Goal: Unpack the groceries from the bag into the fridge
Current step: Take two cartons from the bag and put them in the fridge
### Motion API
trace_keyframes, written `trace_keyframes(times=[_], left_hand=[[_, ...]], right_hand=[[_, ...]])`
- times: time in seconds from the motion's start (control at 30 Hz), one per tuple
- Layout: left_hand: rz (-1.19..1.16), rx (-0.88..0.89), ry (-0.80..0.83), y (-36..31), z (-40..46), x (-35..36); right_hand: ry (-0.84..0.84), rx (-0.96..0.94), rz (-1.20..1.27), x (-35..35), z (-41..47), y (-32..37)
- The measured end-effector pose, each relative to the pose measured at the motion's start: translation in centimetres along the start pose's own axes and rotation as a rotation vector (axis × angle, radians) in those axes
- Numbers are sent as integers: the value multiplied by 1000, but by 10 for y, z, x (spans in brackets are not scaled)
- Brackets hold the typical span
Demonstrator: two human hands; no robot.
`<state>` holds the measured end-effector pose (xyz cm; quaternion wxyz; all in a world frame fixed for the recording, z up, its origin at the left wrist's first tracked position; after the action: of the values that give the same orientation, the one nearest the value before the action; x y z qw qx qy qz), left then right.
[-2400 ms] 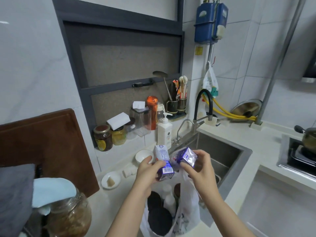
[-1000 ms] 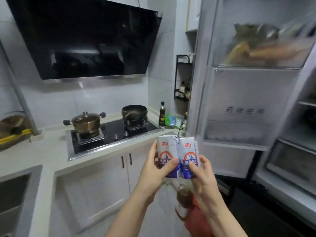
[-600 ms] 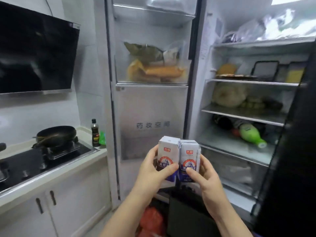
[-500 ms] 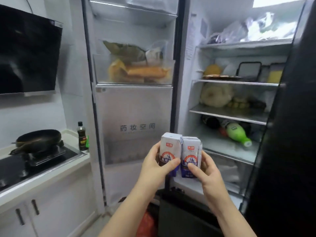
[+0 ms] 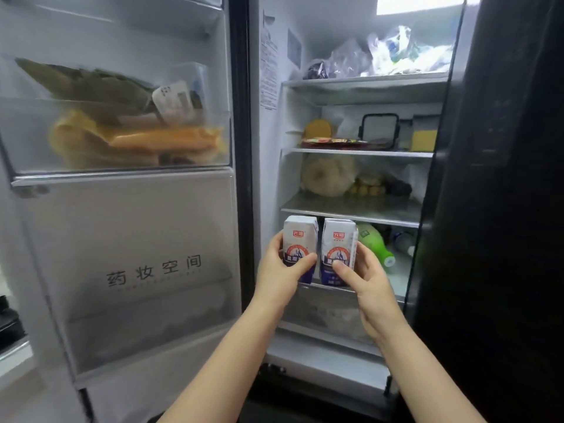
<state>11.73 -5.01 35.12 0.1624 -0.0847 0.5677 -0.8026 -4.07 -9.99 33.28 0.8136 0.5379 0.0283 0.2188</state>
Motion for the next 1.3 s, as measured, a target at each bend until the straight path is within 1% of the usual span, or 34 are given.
trace_keyframes(times=[0.13,0.3,0.47,0.67,0.8,0.97,1.1,1.3], left_hand=[[12,23,9,4,41,3],[22,113,14,-3,95,5],[12,141,-1,1,138,20],[42,137,-107,7,175,39],[77,142,-100,8,195,45],[168,154,-143,10,212,46],[223,109,-154,22,226,49],[247,65,-119,29,244,57]], right_hand=[[-34,-22,-35,3,35,-5],[-107,-42,-51,1,83,-5],[-182,-54,-126,-5,118,2],[-234,-83,-261,-19,148,14],[-252,-106,-331,-24,167,11],[-315,-68,-444,-31,191,-4],[-334,-35,-515,-35,207,-19],[-355,15,-624,-40,223,-18]])
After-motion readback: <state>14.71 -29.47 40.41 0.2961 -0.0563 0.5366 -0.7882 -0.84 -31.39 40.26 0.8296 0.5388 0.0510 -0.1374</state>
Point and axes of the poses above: each hand's wrist, its own z-axis towards the middle knuckle, its own x-axis out of the palm, y = z × x, the point moved 9 cm from there along z, towards the middle knuckle, and after that the axes turned 4 degrees about y, right-handed, at the moved point
